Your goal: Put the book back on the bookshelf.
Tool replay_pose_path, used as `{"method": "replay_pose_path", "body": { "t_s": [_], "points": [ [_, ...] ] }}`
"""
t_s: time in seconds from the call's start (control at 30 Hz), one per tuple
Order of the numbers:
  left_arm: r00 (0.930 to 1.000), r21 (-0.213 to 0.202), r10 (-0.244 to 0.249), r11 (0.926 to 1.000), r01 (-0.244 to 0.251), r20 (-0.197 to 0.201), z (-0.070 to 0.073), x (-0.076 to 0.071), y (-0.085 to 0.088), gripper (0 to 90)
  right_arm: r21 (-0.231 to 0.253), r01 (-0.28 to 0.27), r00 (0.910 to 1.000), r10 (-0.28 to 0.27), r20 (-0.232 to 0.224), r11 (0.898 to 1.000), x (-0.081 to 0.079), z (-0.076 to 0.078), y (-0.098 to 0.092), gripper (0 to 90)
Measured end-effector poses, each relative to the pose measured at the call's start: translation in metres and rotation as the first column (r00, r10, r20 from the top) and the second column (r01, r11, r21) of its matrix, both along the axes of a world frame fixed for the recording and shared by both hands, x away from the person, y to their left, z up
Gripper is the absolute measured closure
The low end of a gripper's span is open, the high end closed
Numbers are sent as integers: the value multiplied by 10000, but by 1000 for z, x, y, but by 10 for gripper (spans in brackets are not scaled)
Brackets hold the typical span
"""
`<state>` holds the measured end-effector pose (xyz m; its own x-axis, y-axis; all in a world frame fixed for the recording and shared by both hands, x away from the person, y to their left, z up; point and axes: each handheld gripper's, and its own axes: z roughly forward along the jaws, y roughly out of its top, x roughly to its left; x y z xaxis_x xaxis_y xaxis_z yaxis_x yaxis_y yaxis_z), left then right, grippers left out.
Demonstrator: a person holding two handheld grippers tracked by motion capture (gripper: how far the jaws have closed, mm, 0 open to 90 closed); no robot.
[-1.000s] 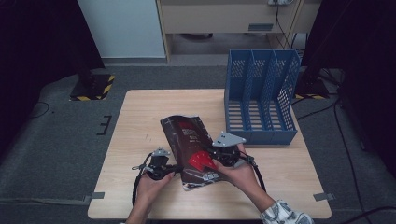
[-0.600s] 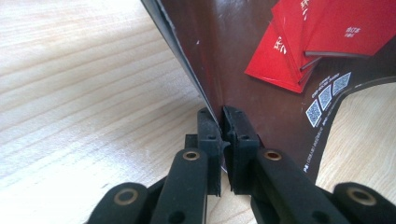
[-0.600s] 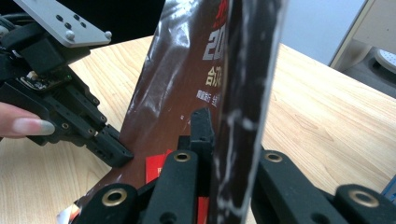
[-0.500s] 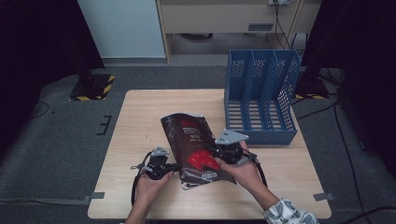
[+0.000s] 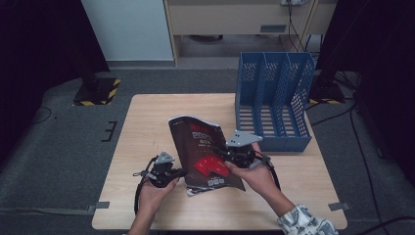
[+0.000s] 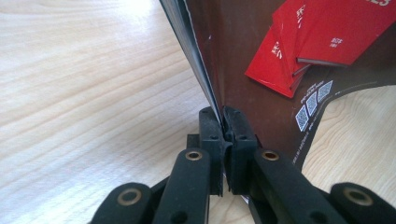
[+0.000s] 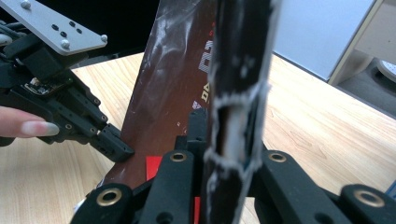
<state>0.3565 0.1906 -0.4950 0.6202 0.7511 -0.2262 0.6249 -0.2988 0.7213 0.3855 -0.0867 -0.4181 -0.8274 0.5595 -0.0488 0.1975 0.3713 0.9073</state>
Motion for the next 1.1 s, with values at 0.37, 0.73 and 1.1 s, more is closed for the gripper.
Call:
{"method": "replay_pose_path", "body": {
  "t_s": [0.37, 0.73, 1.1],
  "points": [
    [9997, 223, -71, 9997, 66, 228, 3, -2, -2, 873, 276, -207, 9995, 200, 242, 9994, 3, 23, 5, 667],
    [9984, 252, 22, 9997, -36, 570, 9, -4, 4, 875, 547, -469, 9981, 446, 429, 9974, 5, 41, 13, 642],
    [9978, 298, 24, 9995, -44, 670, 10, -4, 5, 876, 1029, -907, 9959, 901, 106, 9906, 10, 44, 15, 572]
  ]
}}
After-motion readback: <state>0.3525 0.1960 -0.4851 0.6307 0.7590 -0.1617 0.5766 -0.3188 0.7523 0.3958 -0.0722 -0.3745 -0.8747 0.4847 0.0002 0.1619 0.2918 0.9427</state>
